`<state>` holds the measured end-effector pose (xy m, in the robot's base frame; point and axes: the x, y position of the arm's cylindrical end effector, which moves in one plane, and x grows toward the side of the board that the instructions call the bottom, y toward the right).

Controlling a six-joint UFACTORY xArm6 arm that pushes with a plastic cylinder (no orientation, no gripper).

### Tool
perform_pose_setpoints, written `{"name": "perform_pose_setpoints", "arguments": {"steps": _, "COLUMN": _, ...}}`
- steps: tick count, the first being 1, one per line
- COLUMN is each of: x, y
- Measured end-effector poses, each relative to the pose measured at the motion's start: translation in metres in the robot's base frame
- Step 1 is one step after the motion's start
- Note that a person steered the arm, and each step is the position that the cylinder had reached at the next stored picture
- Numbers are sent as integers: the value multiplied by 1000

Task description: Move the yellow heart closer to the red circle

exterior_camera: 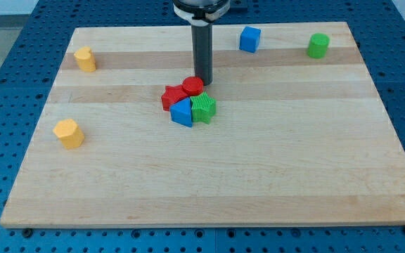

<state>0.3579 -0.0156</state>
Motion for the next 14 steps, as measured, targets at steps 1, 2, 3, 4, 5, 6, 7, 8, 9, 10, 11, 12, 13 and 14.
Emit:
{"name": "perform_pose_setpoints", "arguments": {"steps": 1, "x": 0, "y": 0}}
{"name": "perform_pose_setpoints", "arguments": {"steps": 2, "x": -33, "y": 1}}
{"name": "perform_pose_setpoints", "arguments": {"steps": 3, "x": -76, "y": -17}}
{"name": "perform_pose_setpoints", "arguments": {"steps": 4, "x": -95, "y": -65}}
{"name": "perform_pose_setpoints", "arguments": {"steps": 5, "x": -114, "y": -112}}
{"name": "perform_pose_setpoints", "arguments": {"steps": 6, "x": -136, "y": -158}}
{"name": "perform_pose_setpoints", "arguments": {"steps": 7, "x": -153, "y": -203}}
{"name": "perform_pose_setpoints", "arguments": {"steps": 8, "x": -163, "y": -257}}
{"name": "perform_pose_setpoints", "arguments": {"steps": 9, "x": -157, "y": -288}}
{"name": "perform_pose_setpoints", "arguments": {"steps": 10, "x": -153, "y": -290}}
{"name": "perform_pose_setpoints", "arguments": {"steps": 11, "x": -135, "y": -289}}
{"name": "perform_pose_setpoints", "arguments": {"steps": 12, "x": -70, "y": -289}}
{"name": "perform_pose_setpoints", "arguments": {"steps": 13, "x": -68, "y": -288}}
{"name": "perform_pose_setpoints", "arguments": {"steps": 14, "x": -68, "y": -285}}
